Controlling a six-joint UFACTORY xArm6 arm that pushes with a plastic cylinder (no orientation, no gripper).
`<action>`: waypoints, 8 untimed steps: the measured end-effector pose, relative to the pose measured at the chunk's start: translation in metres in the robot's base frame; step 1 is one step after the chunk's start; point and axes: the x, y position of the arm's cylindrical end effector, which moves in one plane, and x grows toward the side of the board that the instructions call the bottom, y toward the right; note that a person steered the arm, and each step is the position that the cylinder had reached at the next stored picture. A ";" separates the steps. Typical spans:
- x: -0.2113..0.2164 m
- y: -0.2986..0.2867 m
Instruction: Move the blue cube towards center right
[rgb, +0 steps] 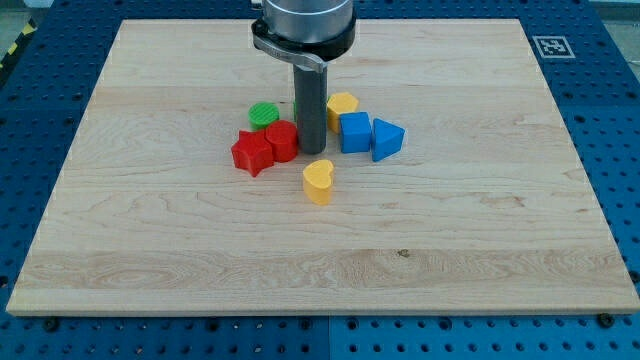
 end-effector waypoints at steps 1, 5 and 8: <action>0.000 0.020; -0.034 0.076; -0.114 0.072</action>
